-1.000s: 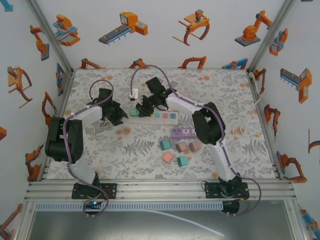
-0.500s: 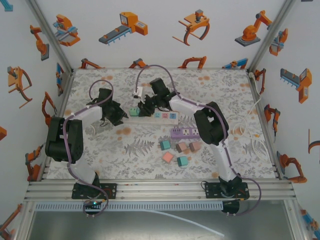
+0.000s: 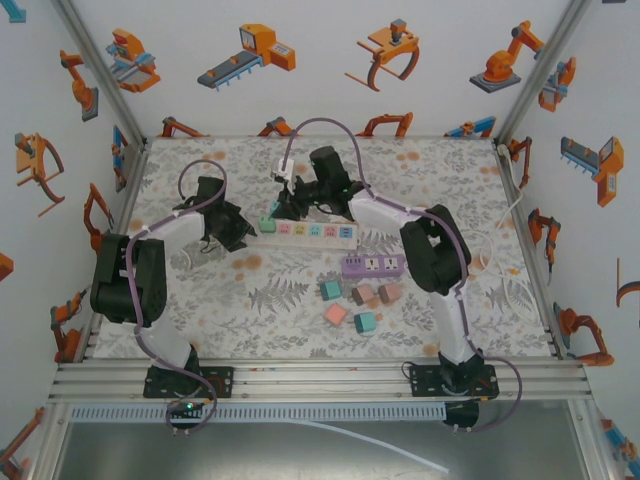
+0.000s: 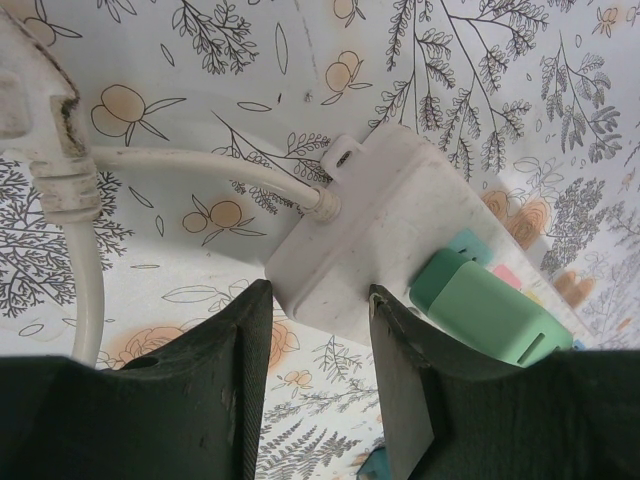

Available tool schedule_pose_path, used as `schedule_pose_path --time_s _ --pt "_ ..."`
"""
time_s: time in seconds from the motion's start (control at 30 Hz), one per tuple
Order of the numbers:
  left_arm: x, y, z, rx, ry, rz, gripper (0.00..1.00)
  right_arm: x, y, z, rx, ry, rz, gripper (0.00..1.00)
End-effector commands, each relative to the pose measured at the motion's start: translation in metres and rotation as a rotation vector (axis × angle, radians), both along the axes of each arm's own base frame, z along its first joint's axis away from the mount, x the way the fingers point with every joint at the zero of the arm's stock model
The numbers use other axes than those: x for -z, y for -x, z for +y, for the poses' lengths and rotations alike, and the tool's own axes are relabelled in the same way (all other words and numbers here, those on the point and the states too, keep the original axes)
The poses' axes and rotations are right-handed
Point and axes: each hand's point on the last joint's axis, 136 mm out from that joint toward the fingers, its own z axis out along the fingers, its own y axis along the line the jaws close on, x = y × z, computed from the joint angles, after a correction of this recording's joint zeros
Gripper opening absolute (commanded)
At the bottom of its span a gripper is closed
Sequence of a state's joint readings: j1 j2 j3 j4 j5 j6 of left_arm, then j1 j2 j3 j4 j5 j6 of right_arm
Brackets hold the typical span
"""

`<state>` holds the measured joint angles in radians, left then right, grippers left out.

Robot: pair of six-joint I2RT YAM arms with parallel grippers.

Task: Pull the plug off the socket

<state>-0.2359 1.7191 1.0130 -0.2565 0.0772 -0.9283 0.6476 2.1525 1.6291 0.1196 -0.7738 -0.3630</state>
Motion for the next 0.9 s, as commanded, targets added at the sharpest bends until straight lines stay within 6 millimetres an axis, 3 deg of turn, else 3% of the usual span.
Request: schedule_pose_path --time_s 0.0,0.2,0.33,0.47,0.63,0.73,0.87 --pt "0.030 0.033 0.014 0.001 -0.092 0.129 0.45 -0.048 0.003 0.000 0.009 -0.087 -0.074 0.00" --pt "-0.013 0.024 0.011 0.040 -0.085 0.021 0.61 -0.098 -0.003 -0.019 0.192 -0.182 -0.054 0.00" --pt "-0.064 0.017 -0.002 0.134 -0.052 -0.134 0.74 -0.129 -0.004 -0.044 0.359 -0.262 0.022 0.00" --pt "-0.122 0.021 -0.027 0.297 -0.052 -0.323 0.86 -0.146 0.003 -0.075 0.504 -0.330 0.097 0.00" --pt "-0.186 0.048 -0.068 0.579 -0.061 -0.546 0.99 -0.159 0.027 -0.117 0.612 -0.399 0.196 0.00" --pt "-0.215 0.073 -0.091 0.747 -0.013 -0.665 0.97 -0.158 0.042 -0.143 0.683 -0.428 0.251 0.00" --pt "-0.240 0.111 -0.113 0.954 0.008 -0.802 0.97 -0.146 0.061 -0.186 0.825 -0.464 0.319 0.00"
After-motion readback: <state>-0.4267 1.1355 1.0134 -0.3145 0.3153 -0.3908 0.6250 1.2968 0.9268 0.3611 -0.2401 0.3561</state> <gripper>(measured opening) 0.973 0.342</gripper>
